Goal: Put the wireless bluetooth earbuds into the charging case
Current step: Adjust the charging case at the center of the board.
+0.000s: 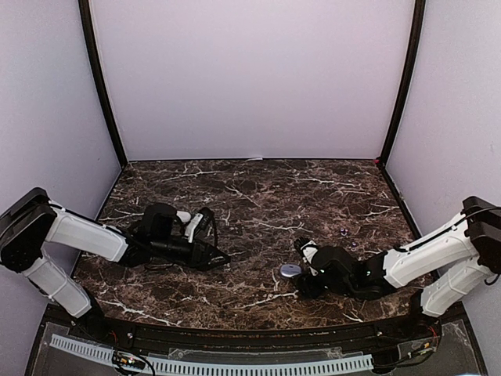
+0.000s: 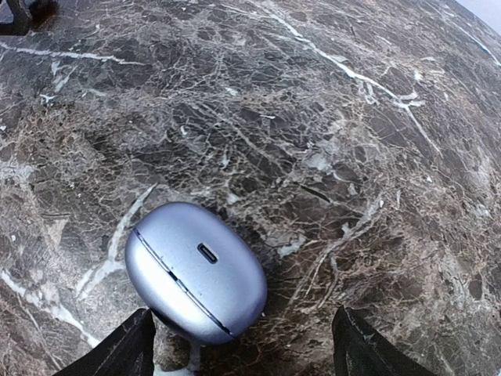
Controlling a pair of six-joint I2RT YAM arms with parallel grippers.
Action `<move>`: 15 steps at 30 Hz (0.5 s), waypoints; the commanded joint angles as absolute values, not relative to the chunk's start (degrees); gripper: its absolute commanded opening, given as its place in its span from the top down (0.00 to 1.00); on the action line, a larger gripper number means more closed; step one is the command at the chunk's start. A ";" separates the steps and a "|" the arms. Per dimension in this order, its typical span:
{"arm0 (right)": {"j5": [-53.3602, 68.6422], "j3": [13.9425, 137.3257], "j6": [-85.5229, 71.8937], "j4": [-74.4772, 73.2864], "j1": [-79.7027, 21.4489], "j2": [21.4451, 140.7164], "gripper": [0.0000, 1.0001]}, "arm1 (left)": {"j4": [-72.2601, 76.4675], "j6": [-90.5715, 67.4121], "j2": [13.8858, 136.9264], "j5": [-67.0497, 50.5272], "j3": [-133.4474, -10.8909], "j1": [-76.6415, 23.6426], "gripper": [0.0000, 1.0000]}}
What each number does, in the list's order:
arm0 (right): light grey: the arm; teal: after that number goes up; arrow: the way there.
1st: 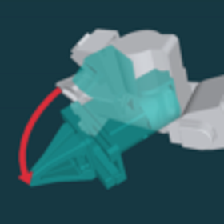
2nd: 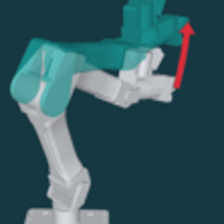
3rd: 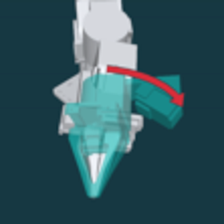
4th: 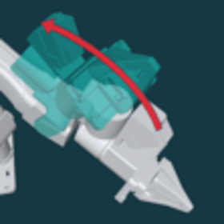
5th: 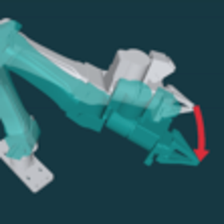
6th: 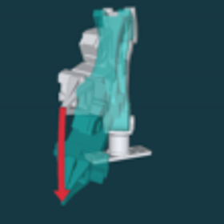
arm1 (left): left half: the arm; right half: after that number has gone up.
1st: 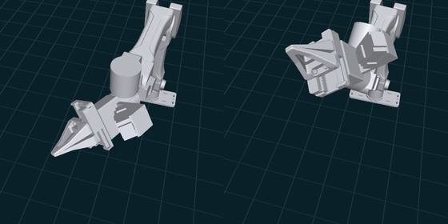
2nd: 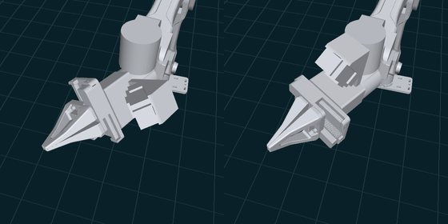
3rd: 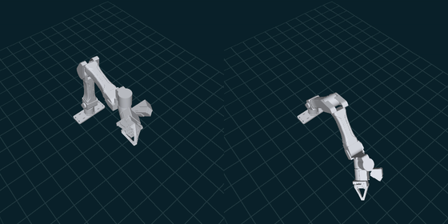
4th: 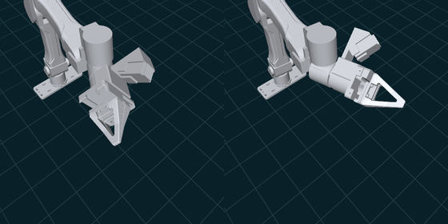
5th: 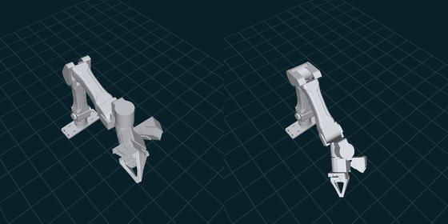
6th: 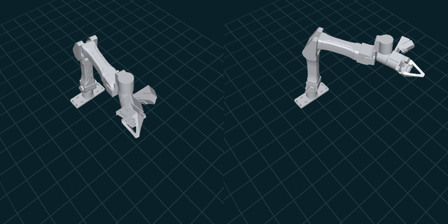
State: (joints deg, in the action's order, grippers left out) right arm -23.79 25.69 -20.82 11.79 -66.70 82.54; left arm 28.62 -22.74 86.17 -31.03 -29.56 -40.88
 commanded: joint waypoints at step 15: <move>-28.25 33.80 -27.25 2.71 -60.64 85.86 0.26 | 28.68 -21.93 90.96 -30.16 -34.96 -44.97 0.19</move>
State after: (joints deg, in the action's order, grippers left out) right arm -27.51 30.59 -25.63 4.60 -62.11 83.26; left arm 28.62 -22.68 90.76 -30.57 -33.19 -44.34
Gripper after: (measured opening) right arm 0.740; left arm 0.809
